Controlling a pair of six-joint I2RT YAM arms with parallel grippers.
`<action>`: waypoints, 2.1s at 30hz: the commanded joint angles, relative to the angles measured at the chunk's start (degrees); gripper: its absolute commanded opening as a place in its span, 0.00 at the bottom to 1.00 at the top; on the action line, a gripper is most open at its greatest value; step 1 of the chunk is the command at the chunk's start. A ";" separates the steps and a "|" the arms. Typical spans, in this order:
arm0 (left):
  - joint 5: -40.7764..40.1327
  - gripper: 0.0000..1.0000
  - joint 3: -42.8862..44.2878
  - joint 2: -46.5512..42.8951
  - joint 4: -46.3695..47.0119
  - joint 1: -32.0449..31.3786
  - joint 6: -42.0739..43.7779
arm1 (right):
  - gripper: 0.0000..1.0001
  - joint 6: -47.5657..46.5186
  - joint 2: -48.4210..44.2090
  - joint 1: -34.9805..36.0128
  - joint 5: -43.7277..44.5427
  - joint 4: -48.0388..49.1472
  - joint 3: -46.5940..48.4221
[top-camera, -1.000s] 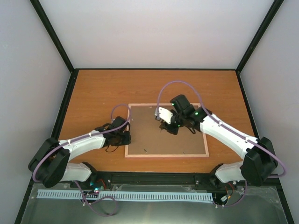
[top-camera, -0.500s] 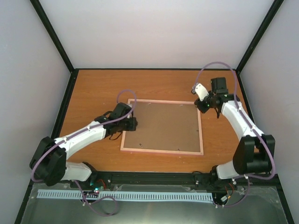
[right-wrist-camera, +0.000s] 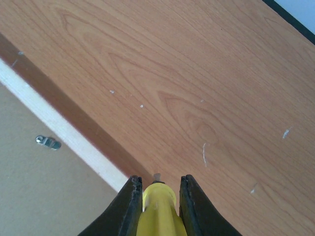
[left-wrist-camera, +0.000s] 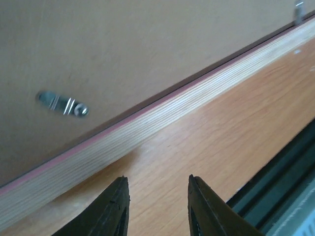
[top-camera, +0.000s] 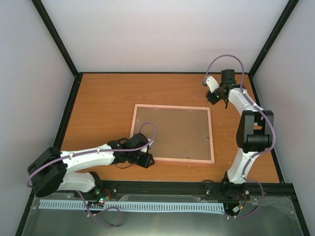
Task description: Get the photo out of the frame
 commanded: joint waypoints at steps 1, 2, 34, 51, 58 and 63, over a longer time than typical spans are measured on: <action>0.68 0.35 -1.03 2.02 0.88 -0.55 -4.37 | 0.03 -0.58 2.91 -0.27 -1.18 0.70 4.01; 0.07 0.35 -0.90 2.33 0.86 -0.54 -4.63 | 0.03 -1.01 3.47 -0.25 -1.37 0.12 4.37; -5.06 0.59 10.70 18.96 9.78 28.55 2.29 | 0.03 -12.86 -24.29 3.56 -5.93 -18.19 -25.30; -6.86 0.56 13.87 20.28 7.96 28.37 1.23 | 0.03 -9.11 -32.91 19.94 -7.64 -26.24 -28.84; -7.57 0.56 9.09 13.44 6.11 28.29 -1.24 | 0.03 -9.34 -32.32 19.94 -5.27 -30.38 -17.61; -6.14 0.54 5.94 9.85 6.43 27.55 -3.10 | 0.03 -4.81 -31.09 22.68 -12.12 -27.23 -13.75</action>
